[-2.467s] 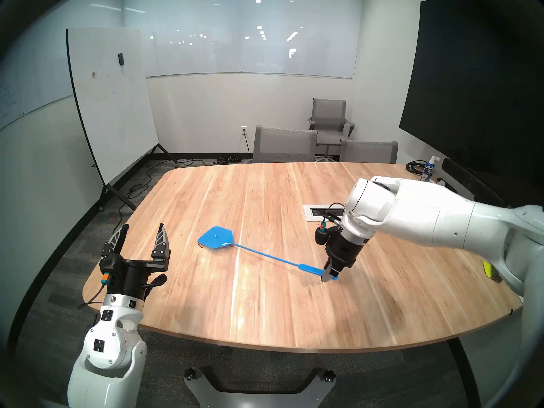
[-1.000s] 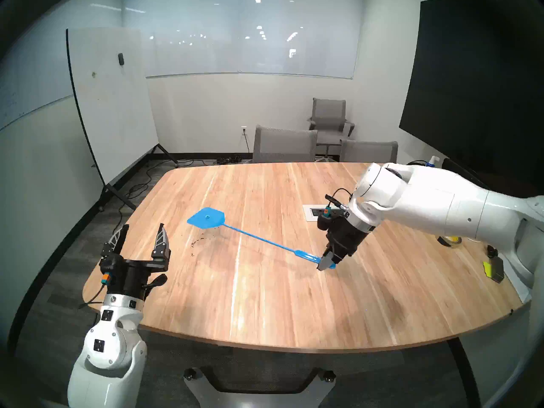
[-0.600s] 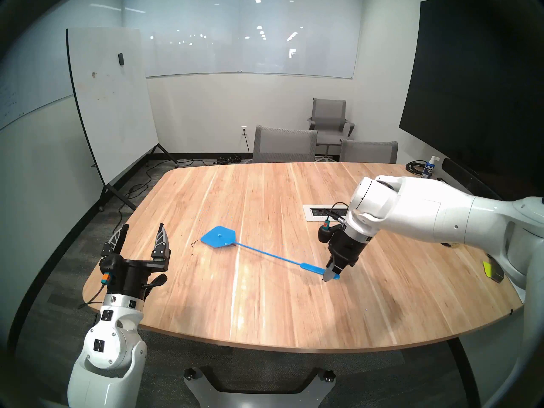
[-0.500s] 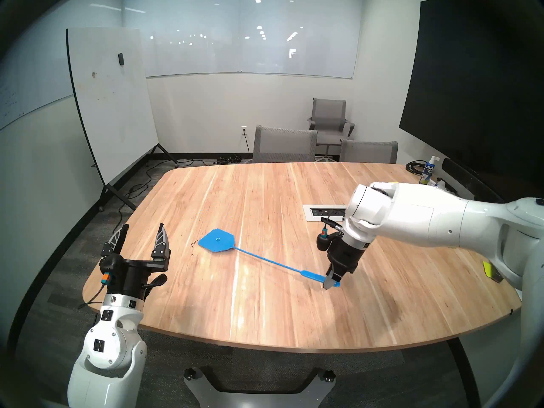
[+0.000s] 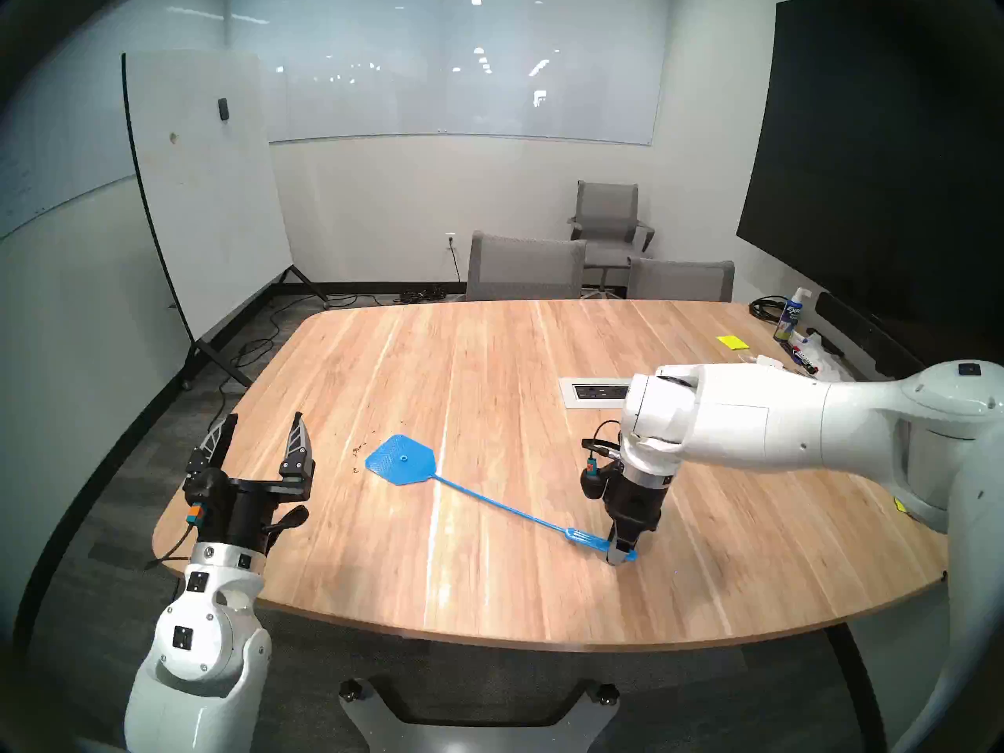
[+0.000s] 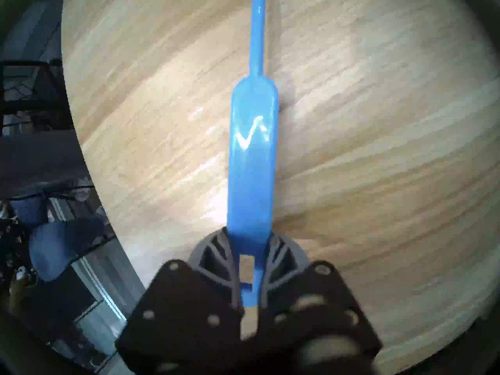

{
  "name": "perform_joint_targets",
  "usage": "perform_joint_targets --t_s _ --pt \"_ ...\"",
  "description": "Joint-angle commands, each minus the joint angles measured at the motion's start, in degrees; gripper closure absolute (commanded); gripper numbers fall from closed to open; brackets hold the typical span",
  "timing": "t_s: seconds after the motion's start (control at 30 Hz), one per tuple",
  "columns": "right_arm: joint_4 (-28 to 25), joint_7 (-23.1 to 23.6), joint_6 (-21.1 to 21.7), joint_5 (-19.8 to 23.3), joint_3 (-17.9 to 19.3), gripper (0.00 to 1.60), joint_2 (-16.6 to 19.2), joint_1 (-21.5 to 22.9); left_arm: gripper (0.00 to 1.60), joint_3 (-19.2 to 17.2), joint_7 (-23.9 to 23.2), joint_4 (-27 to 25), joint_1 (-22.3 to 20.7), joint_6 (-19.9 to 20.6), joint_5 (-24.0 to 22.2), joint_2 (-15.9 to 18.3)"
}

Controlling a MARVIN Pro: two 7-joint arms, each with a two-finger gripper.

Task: Swat a bug on table

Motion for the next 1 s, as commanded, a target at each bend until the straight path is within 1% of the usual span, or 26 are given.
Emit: perform_joint_targets --t_s 0.0,0.07,0.27,0.37,0.4,0.43,0.47,0.53,0.6,0.67,0.73,0.8,0.97 --pt "-2.62 0.75 -1.6 3.27 2.94 1.6 3.05 0.62 0.0 0.07 -0.04 -1.32 -0.03 -0.08 0.07 0.02" --pt "-3.56 -0.16 -2.72 4.87 4.94 1.6 4.64 0.97 0.0 0.07 -0.04 -1.26 -0.07 -0.13 0.07 0.02" --pt "-6.79 -0.46 -4.19 7.72 8.95 1.6 8.75 3.03 0.0 0.07 -0.05 -1.15 -0.13 -0.2 0.06 0.03" --pt "-8.54 -1.26 -4.81 8.92 10.38 1.6 11.19 2.85 0.0 0.07 -0.05 -1.18 -0.12 -0.19 0.06 0.03" --pt "-8.27 -1.28 -4.87 9.37 10.26 1.6 11.13 3.13 0.0 0.07 -0.05 -1.18 -0.12 -0.19 0.06 0.03" --pt "-9.23 -1.75 -4.92 9.68 11.0 1.6 12.34 2.94 0.0 0.07 -0.05 -1.19 -0.11 -0.19 0.06 0.03" --pt "-9.05 -1.98 -4.92 10.15 10.97 1.6 12.34 3.02 0.0 0.07 -0.05 -1.19 -0.11 -0.18 0.06 0.03" --pt "-10.25 -3.2 -5.28 10.87 11.96 1.6 13.9 2.32 0.0 0.07 -0.05 -1.23 -0.08 -0.16 0.07 0.02" --pt "-10.77 -4.44 -5.71 11.81 12.66 1.6 14.53 1.55 0.0 0.07 -0.05 -1.27 -0.06 -0.13 0.07 0.02" --pt "-11.19 -6.55 -6.25 13.46 13.42 1.6 14.35 0.19 0.0 0.07 -0.04 -1.34 -0.02 -0.07 0.08 0.02" --pt "-10.8 -7.22 -6.51 14.22 13.44 1.6 13.37 -0.62 0.0 0.07 -0.04 -1.36 -0.01 -0.04 0.08 0.02" --pt "-9.8 -7.33 -6.46 14.24 13.02 1.6 11.72 -1.18 0.0 0.07 -0.04 -1.37 0.0 -0.04 0.08 0.02" --pt "-6.88 -6.2 -5.11 12.25 11.37 1.6 7.41 -1.28 0.0 0.07 -0.04 -1.34 -0.02 -0.07 0.07 0.02"
